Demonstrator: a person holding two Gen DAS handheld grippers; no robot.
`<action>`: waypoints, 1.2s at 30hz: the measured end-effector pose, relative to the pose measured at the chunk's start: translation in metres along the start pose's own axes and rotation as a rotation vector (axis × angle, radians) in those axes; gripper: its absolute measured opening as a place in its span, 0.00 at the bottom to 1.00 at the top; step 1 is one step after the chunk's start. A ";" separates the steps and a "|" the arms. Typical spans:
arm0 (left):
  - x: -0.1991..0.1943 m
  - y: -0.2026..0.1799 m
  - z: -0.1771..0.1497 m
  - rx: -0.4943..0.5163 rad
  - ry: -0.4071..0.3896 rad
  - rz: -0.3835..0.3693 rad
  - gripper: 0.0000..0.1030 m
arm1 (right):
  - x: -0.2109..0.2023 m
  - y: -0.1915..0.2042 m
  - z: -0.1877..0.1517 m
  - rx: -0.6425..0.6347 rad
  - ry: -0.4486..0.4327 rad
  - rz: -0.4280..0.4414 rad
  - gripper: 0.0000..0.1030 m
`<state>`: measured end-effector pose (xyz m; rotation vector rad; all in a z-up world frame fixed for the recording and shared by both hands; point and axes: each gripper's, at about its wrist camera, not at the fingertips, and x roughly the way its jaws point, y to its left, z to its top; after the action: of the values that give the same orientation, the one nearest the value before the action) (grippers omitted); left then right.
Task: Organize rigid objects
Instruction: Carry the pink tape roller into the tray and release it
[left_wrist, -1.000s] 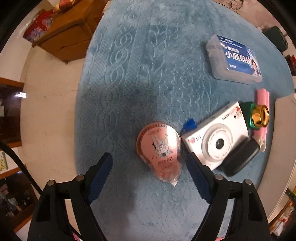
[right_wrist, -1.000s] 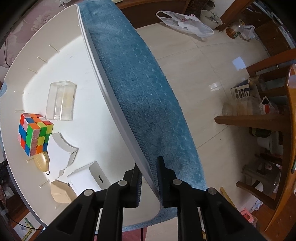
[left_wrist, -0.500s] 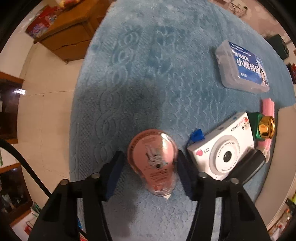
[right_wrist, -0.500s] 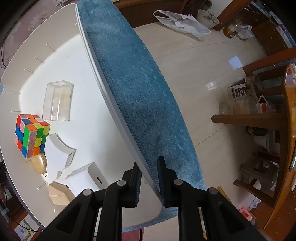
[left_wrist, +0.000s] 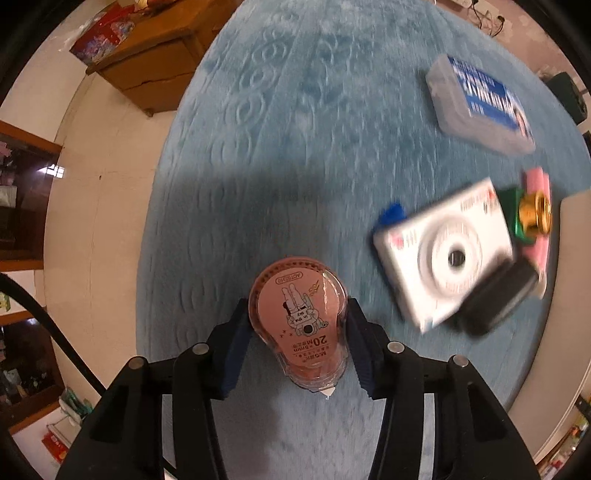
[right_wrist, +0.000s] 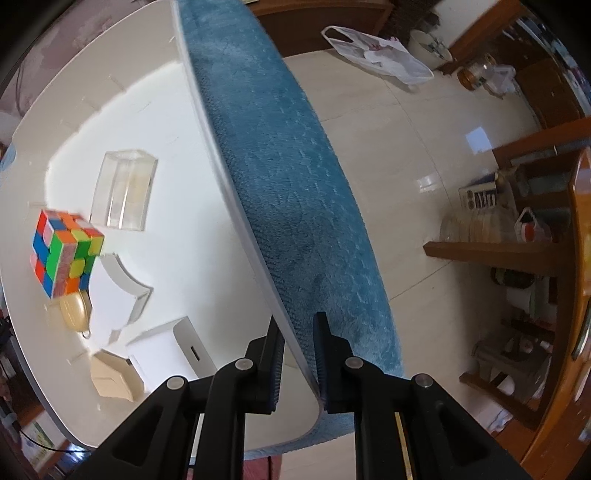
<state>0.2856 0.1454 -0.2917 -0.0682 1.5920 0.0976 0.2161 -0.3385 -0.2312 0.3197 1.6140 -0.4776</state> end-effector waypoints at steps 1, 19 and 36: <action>0.000 -0.001 -0.008 -0.003 0.006 0.006 0.51 | 0.000 0.001 0.000 -0.008 0.000 0.001 0.15; -0.038 -0.058 -0.123 -0.089 0.017 -0.018 0.51 | -0.003 0.003 -0.008 -0.219 -0.024 0.081 0.06; -0.153 -0.163 -0.104 0.085 -0.231 -0.033 0.51 | -0.003 -0.007 -0.015 -0.387 -0.031 0.156 0.05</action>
<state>0.2026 -0.0302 -0.1393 -0.0161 1.3622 0.0120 0.1995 -0.3371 -0.2271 0.1429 1.5978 -0.0469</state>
